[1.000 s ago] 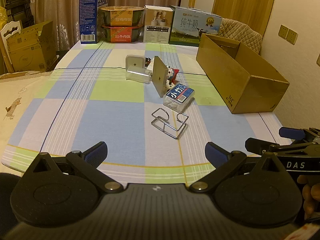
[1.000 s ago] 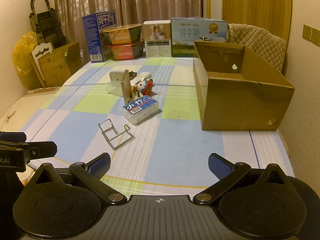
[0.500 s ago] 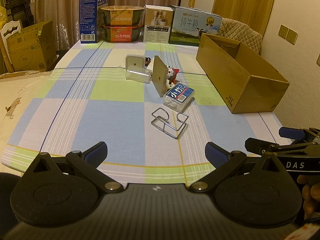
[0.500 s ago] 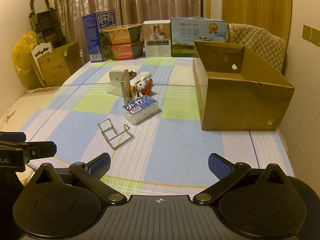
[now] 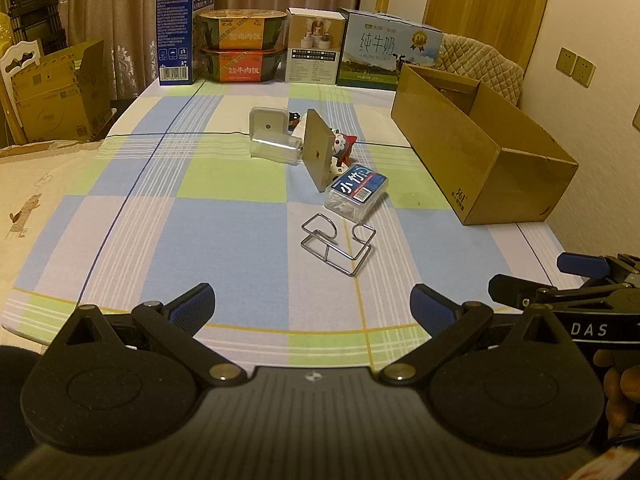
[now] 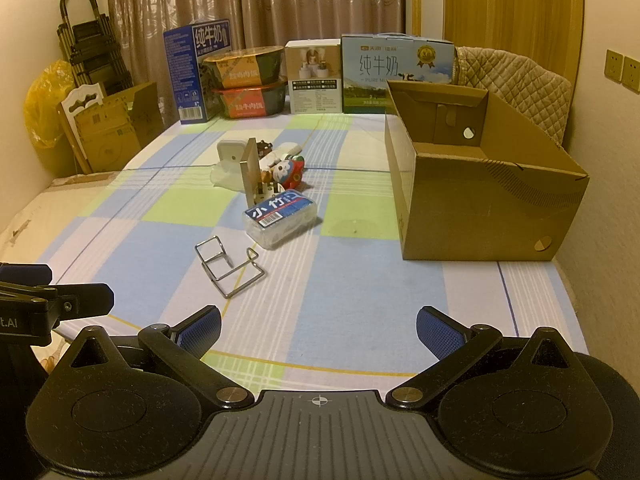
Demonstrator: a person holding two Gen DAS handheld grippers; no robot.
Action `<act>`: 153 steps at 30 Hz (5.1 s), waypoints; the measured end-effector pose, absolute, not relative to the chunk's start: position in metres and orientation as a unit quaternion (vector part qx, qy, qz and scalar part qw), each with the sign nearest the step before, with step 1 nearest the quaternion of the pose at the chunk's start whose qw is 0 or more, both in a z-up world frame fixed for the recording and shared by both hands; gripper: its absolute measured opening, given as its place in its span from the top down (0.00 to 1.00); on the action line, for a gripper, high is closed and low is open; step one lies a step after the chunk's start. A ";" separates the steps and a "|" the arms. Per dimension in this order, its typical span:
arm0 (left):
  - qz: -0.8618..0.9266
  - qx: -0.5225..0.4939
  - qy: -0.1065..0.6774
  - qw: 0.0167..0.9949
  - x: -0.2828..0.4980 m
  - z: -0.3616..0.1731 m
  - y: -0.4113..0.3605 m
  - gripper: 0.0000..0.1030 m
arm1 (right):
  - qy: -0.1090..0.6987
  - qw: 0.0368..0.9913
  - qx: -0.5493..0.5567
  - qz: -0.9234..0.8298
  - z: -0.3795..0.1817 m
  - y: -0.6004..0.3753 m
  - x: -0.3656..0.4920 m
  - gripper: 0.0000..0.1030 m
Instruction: Organize rigid objects
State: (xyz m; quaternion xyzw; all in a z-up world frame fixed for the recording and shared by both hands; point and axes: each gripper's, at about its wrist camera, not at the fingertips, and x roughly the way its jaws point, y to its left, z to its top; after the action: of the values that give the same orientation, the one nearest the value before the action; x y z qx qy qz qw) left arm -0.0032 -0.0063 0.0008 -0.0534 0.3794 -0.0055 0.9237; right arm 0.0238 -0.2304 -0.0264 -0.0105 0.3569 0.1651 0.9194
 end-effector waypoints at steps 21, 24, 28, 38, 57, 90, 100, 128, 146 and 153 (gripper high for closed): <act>-0.020 -0.056 0.384 0.922 0.001 0.002 -0.006 0.01 | 0.368 0.915 0.002 0.165 -0.027 -0.238 0.030 0.02; -0.027 -0.056 0.386 0.921 0.007 0.004 -0.003 0.01 | 0.370 0.914 0.013 0.163 -0.029 -0.243 0.037 0.02; -0.052 -0.041 0.390 0.918 0.026 0.005 -0.003 0.01 | 0.366 0.915 0.002 0.168 -0.028 -0.244 0.044 0.02; -0.161 0.090 0.393 0.901 0.085 -0.014 -0.011 0.01 | 0.379 0.907 -0.001 0.183 -0.041 -0.250 0.074 0.02; -0.220 0.135 0.413 0.873 0.149 -0.094 -0.015 0.23 | 0.411 0.893 -0.011 0.184 -0.079 -0.232 0.122 0.02; -0.068 -0.021 0.388 0.919 0.184 -0.068 0.064 0.37 | 0.358 0.852 -0.172 0.342 -0.108 -0.135 0.232 0.02; -0.075 -0.025 0.387 0.919 0.185 -0.068 0.060 0.37 | 0.378 0.835 -0.165 0.364 -0.121 -0.127 0.256 0.03; -0.072 -0.027 0.382 0.921 0.175 -0.059 0.055 0.37 | 0.389 0.847 -0.136 0.336 -0.109 -0.135 0.226 0.19; -0.107 0.013 0.313 0.944 0.168 0.050 -0.008 0.37 | 0.309 0.914 -0.082 0.248 0.033 -0.229 0.189 0.19; -0.173 0.016 0.292 0.941 0.208 0.078 -0.088 0.37 | 0.323 0.932 -0.060 0.152 0.051 -0.316 0.214 0.19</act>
State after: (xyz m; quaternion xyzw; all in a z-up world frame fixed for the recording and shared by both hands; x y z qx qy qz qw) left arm 0.2081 -0.0882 0.0779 0.0156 0.2917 -0.1734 0.9405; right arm 0.2135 -0.3165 0.0507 -0.0596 0.3234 0.1516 0.9321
